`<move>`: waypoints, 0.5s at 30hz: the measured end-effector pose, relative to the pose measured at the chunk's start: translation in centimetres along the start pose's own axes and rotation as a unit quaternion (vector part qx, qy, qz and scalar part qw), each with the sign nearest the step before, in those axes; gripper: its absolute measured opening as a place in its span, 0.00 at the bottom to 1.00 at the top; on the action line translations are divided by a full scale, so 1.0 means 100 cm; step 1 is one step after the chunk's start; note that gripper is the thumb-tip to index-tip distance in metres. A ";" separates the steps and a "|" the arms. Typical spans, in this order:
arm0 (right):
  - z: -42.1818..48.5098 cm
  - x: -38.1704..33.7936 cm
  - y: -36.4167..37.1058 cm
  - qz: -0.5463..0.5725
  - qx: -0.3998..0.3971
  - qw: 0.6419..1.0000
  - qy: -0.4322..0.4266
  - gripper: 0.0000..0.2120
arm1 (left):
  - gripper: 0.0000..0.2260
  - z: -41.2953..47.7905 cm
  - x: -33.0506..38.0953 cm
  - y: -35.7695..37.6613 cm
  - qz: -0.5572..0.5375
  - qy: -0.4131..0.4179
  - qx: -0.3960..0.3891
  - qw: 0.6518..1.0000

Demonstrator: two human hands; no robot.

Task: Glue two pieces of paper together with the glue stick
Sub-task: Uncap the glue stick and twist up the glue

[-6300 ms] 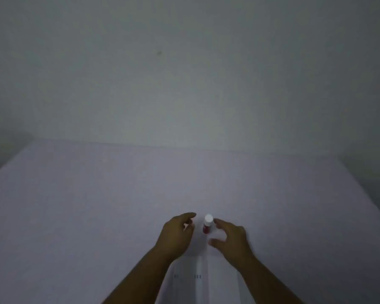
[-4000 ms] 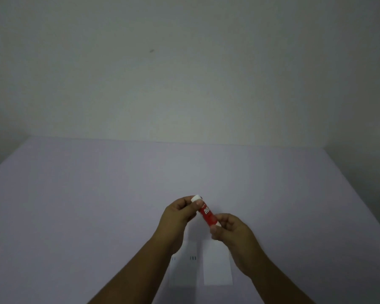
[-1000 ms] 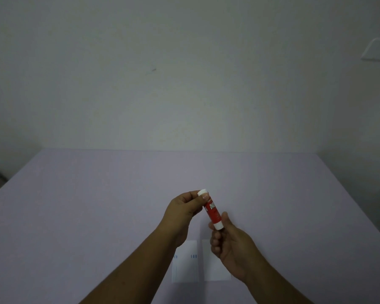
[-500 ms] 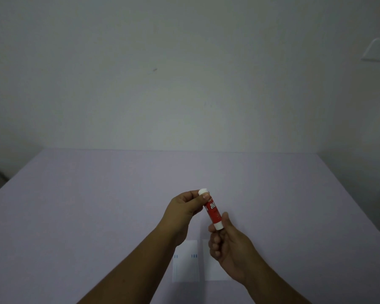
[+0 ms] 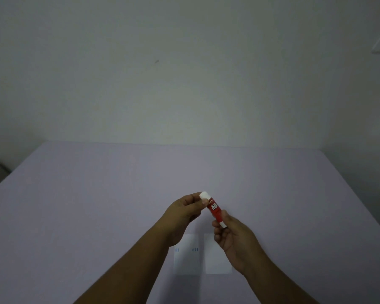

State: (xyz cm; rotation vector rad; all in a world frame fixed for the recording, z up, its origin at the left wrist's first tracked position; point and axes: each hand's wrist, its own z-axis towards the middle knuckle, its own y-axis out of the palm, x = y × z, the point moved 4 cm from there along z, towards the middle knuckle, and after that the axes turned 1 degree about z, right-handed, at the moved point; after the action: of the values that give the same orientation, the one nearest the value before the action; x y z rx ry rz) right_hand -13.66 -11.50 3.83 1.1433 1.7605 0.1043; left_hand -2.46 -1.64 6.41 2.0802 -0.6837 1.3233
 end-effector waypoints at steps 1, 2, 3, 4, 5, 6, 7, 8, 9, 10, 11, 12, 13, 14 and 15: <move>0.001 0.000 -0.006 -0.003 0.015 1.000 -0.004 0.12 | 0.18 0.000 -0.006 -0.007 0.018 -0.014 -0.003 1.000; 0.003 0.000 -0.011 -0.004 0.025 1.000 -0.009 0.11 | 0.21 0.000 -0.014 -0.015 0.045 -0.026 0.005 0.999; 0.005 0.000 -0.017 -0.007 0.031 0.999 -0.013 0.10 | 0.24 0.000 -0.023 -0.026 0.090 -0.037 0.024 0.995; 0.007 0.000 -0.021 -0.016 0.036 0.999 -0.018 0.09 | 0.25 0.000 -0.033 -0.037 0.153 -0.044 0.047 0.986; 0.008 0.002 -0.025 -0.033 0.041 0.998 -0.021 0.07 | 0.25 -0.001 -0.045 -0.049 0.241 -0.049 0.064 0.967; 0.008 0.003 -0.030 -0.056 0.047 0.997 -0.027 0.06 | 0.27 -0.004 -0.058 -0.058 0.345 -0.046 0.067 0.935; 0.008 0.003 -0.032 -0.091 0.051 0.994 -0.038 0.05 | 0.29 -0.004 -0.068 -0.063 0.443 -0.033 0.046 0.895; 0.012 0.009 -0.033 -0.140 0.052 0.988 -0.042 0.05 | 0.33 -0.003 -0.085 -0.068 0.510 -0.027 0.016 0.860; 0.015 0.016 -0.034 -0.193 0.050 0.979 -0.047 0.04 | 0.36 -0.003 -0.102 -0.071 0.546 -0.022 -0.014 0.837; 0.014 0.017 -0.035 -0.238 0.047 0.968 -0.063 0.05 | 0.39 -0.004 -0.111 -0.070 0.566 -0.012 -0.032 0.824; 0.013 0.021 -0.036 -0.286 0.044 0.954 -0.077 0.06 | 0.41 -0.005 -0.120 -0.072 0.576 -0.010 -0.034 0.816; 0.015 0.026 -0.037 -0.343 0.043 0.934 -0.087 0.08 | 0.42 -0.004 -0.128 -0.074 0.591 -0.009 -0.030 0.806; 0.017 0.031 -0.036 -0.404 0.042 0.908 -0.097 0.09 | 0.43 -0.001 -0.135 -0.076 0.608 -0.008 -0.030 0.793; 0.019 0.036 -0.034 -0.463 0.038 0.879 -0.108 0.10 | 0.43 0.001 -0.139 -0.079 0.623 -0.012 -0.028 0.782; 0.022 0.039 -0.032 -0.517 0.032 0.846 -0.125 0.10 | 0.44 0.002 -0.143 -0.082 0.634 -0.017 -0.027 0.773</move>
State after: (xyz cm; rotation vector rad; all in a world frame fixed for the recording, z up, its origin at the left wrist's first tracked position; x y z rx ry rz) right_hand -14.33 -11.34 -1.63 0.1063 1.9157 -0.7262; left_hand -2.14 5.58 -8.35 1.4526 -2.3423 1.7991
